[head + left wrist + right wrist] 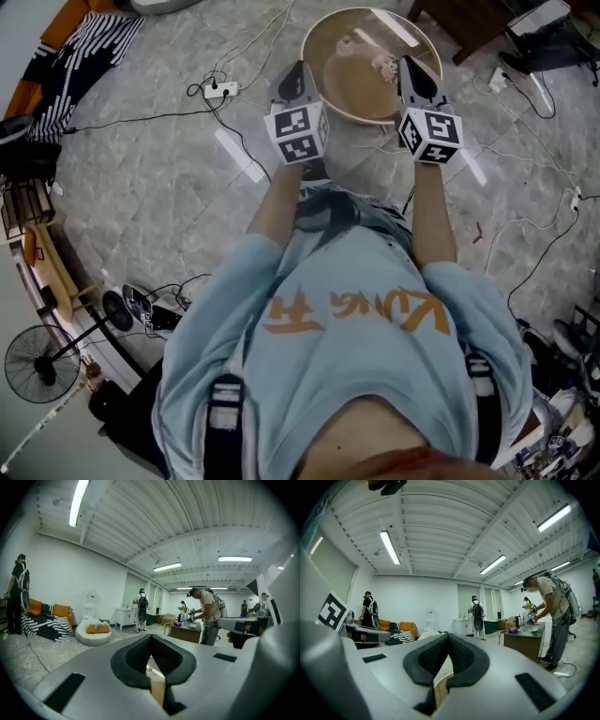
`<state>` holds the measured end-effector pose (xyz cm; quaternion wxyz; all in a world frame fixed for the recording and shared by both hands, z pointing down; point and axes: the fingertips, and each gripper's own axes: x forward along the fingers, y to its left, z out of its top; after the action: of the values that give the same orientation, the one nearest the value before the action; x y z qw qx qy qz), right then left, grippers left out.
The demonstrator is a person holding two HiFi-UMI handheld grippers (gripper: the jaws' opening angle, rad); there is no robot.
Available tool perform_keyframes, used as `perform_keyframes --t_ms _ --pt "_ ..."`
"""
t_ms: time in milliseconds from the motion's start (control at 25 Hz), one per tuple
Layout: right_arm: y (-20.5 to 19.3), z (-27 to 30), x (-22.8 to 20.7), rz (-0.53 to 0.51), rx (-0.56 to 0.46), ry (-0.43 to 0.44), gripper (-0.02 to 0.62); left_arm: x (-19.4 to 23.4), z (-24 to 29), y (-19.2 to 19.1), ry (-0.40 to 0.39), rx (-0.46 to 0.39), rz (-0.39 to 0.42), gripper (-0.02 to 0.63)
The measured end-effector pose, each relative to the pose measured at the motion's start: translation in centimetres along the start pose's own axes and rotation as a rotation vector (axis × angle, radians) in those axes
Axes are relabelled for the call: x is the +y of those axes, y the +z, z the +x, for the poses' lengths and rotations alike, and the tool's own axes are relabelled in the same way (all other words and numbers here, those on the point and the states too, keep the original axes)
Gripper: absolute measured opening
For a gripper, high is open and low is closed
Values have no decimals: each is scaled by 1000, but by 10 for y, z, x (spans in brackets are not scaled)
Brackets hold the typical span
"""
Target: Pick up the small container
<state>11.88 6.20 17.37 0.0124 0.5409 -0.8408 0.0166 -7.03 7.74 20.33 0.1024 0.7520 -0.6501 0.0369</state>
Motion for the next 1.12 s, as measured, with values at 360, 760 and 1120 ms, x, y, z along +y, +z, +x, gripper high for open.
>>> perform_keyframes --t_ms 360,760,1120 --pt "-21 45 -34 -70 68 -76 12 0 66 -18 -65 80 25 23" --pt "-63 160 -64 21 130 -109 12 60 168 -38 -118 216 72 23" --pt "-115 238 -79 22 232 -136 12 73 285 -55 -245 258 78 24"
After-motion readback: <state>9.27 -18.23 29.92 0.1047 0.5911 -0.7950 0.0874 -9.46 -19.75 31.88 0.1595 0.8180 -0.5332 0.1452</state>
